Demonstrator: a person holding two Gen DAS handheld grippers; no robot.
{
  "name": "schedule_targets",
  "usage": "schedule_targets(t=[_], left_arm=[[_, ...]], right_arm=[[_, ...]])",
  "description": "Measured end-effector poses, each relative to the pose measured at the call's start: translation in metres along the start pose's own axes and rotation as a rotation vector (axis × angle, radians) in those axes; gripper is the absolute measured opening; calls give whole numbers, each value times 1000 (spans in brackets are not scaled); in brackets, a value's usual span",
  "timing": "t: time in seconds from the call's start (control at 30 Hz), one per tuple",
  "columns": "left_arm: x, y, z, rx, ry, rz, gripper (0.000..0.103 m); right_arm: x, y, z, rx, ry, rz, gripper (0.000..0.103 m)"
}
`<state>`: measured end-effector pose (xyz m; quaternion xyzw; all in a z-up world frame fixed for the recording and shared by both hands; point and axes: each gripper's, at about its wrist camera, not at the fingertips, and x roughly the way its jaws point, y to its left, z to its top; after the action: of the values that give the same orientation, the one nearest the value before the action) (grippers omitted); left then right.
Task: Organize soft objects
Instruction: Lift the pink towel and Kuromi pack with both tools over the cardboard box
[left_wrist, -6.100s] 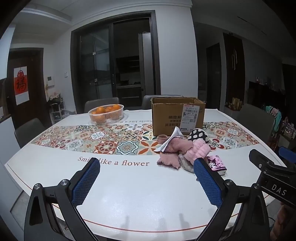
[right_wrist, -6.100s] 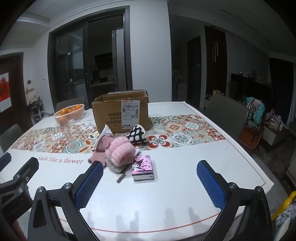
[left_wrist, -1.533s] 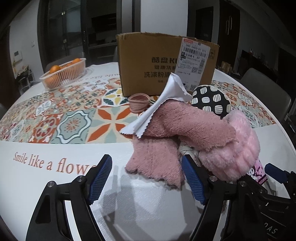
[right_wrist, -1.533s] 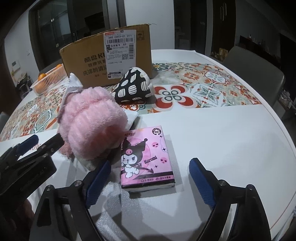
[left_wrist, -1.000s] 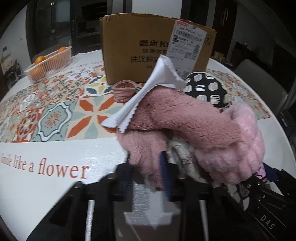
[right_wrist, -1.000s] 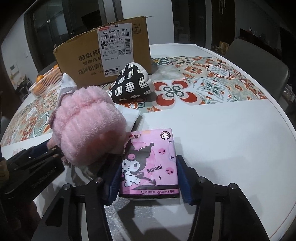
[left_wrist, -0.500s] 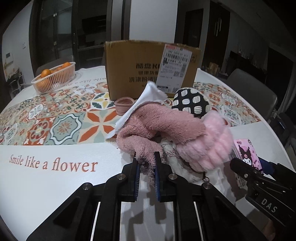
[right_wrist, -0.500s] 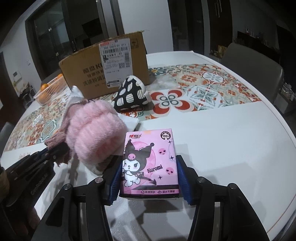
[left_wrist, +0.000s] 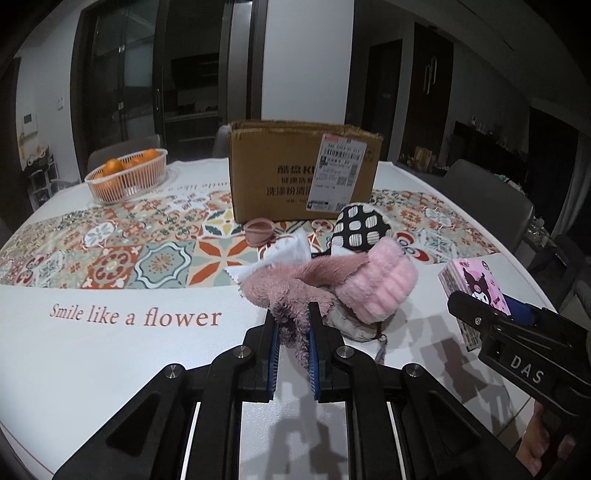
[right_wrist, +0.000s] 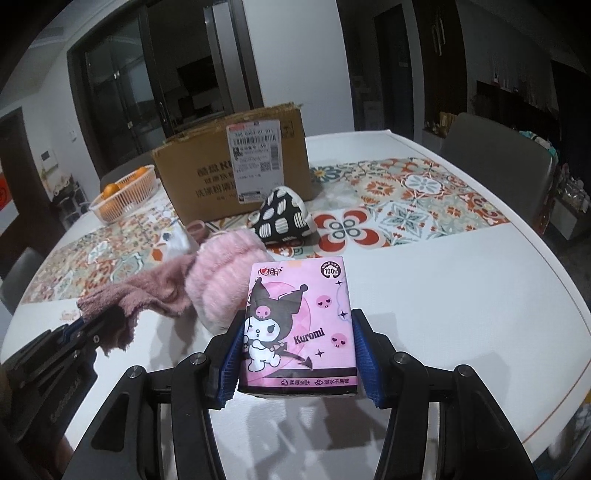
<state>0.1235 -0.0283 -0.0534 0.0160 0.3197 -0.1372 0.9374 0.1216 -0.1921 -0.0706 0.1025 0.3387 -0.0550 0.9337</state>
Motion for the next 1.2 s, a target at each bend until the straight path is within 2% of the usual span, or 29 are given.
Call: schedule_targets(t=[0.63, 1.2], left_arm=[[-55, -4, 40, 50, -236, -19, 15], [-64, 5, 87, 42, -368, -19, 14]], right_arm=[[-42, 12, 27, -3, -162, 57, 55], [-47, 28, 70, -9, -263, 119, 55]])
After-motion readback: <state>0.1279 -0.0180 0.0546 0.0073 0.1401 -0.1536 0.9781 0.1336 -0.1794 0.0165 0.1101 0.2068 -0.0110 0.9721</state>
